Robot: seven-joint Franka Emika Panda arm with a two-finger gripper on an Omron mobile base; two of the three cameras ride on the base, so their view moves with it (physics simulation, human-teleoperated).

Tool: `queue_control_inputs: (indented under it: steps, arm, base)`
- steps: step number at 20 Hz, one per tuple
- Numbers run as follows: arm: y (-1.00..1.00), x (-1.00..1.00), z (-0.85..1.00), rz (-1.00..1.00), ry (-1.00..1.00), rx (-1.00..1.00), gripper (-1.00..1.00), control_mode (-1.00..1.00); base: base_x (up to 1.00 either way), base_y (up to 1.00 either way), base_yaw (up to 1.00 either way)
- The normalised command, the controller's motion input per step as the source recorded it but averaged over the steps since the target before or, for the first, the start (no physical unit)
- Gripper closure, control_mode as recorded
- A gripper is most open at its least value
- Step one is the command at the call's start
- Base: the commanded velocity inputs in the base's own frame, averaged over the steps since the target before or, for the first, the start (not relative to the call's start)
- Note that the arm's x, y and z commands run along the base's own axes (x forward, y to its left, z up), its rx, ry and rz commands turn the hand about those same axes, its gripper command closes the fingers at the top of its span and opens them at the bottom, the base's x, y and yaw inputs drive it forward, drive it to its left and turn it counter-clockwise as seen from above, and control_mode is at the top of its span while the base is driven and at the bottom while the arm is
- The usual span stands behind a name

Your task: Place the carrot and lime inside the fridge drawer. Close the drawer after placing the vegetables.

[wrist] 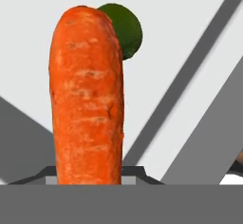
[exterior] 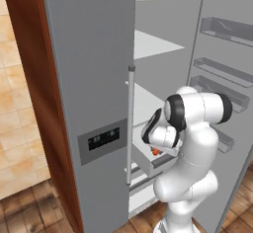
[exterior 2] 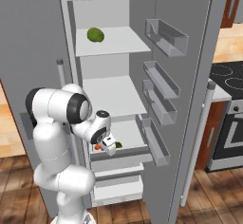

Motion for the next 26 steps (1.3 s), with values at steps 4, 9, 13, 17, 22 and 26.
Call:
queue_control_inputs:
  steps: [4, 9, 13, 17, 22, 26]
  arm:
    - [-0.29, -1.0, -0.5, 0.0, -0.06, 0.0, 1.0, -1.0]
    - [-0.08, -0.97, -0.54, 0.0, -0.01, 0.0, -1.0, -1.0]
    - [0.0, -0.53, -0.27, 0.0, 0.0, 0.0, -1.0, -1.0]
    - [0.0, -0.24, -0.06, 0.0, 0.0, 0.0, -1.0, -1.0]
    - [0.0, -0.15, 0.13, -0.01, 0.0, 0.0, -1.0, -1.0]
    - [-0.07, -0.32, 0.82, -0.01, -0.06, 0.02, -1.0, -1.0]
  base:
    - [0.0, 0.0, 0.0]
    - [0.0, 0.0, 0.0]
    - [0.0, 0.0, 0.0]
    - [0.0, 0.0, 0.0]
    - [0.0, 0.0, 0.0]
    - [0.0, 0.0, 0.0]
